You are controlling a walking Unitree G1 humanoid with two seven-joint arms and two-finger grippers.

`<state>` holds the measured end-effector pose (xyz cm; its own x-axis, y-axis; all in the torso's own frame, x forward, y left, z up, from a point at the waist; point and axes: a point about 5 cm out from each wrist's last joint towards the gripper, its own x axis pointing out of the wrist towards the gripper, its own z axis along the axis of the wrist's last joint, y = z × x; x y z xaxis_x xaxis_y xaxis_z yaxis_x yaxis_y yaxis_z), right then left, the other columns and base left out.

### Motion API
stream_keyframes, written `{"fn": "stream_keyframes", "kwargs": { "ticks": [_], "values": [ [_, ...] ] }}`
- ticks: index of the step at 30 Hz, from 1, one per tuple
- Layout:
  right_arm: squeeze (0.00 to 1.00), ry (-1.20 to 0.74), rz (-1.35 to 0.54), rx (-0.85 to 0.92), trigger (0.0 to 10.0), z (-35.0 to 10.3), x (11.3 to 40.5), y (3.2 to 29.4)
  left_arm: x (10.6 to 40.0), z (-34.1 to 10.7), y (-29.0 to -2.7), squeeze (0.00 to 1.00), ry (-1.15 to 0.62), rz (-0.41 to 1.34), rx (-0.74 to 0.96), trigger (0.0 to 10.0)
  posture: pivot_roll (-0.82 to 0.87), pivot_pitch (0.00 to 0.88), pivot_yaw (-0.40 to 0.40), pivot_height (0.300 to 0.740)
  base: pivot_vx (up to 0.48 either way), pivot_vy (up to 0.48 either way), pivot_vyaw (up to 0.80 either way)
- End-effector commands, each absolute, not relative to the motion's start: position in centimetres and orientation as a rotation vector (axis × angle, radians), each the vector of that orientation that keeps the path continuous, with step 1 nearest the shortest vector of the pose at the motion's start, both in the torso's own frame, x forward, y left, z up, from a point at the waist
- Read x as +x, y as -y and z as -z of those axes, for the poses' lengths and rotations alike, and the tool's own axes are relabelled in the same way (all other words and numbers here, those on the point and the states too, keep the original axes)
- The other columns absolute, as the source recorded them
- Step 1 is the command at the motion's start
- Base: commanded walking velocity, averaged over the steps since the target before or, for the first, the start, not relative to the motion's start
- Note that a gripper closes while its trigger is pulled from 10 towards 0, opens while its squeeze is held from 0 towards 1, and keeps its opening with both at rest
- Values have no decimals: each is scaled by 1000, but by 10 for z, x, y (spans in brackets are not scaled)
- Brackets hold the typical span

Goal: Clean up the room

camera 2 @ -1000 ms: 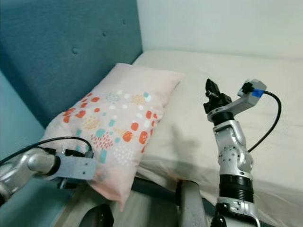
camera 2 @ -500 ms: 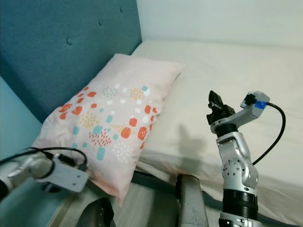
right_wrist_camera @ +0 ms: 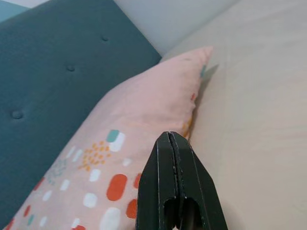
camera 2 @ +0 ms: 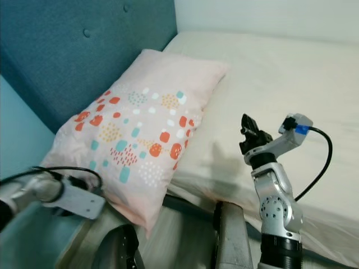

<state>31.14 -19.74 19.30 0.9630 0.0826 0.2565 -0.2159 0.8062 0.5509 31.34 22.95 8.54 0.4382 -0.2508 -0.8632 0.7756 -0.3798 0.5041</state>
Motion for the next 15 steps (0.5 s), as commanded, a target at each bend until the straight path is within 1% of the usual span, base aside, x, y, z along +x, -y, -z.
{"fn": "stream_keyframes", "kwargs": {
  "ticks": [1, 3, 4, 6, 7, 11, 12, 14, 15],
  "values": [
    [0, 218, -154, 621, 10000, -191, 307, 198, 320, -89, -230, 0, -438, 1130, 1623, 0, -88, 285, 67, 451, 0, 0, 0],
    [0, 218, -142, 621, 10000, -192, 305, 200, 328, -92, -221, 0, -374, 1100, 1665, 0, -95, 292, 71, 451, 0, 0, 0],
    [0, 218, -142, 621, 10000, -192, 305, 200, 328, -92, -221, 0, -374, 1100, 1665, 0, -95, 292, 71, 451, 0, 0, 0],
    [0, 216, -142, 621, 10000, -192, 303, 199, 336, -98, -220, 0, -332, 1059, 1749, 0, -96, 301, 74, 451, 0, 0, 0],
    [0, 216, -142, 621, 10000, -192, 303, 199, 336, -98, -220, 0, -332, 1059, 1749, 0, -96, 301, 74, 451, 0, 0, 0],
    [0, 207, -132, 623, 10000, -191, 299, 199, 360, -120, -217, 0, -149, 843, 1892, 0, -100, 306, 80, 451, 0, 0, 0],
    [0, 206, -130, 623, 10000, -191, 298, 199, 365, -126, -215, 0, -118, 793, 1897, 0, -100, 305, 82, 451, 0, 0, 0],
    [0, 206, -129, 623, 10000, -191, 298, 199, 368, -130, -214, 0, -101, 763, 1898, 0, -100, 305, 82, 451, 0, 0, 0],
    [0, 206, -128, 623, 10000, -191, 298, 199, 372, -136, -211, 0, -66, 715, 1905, 0, -106, 306, 85, 451, 0, 0, 0]
  ]
}}
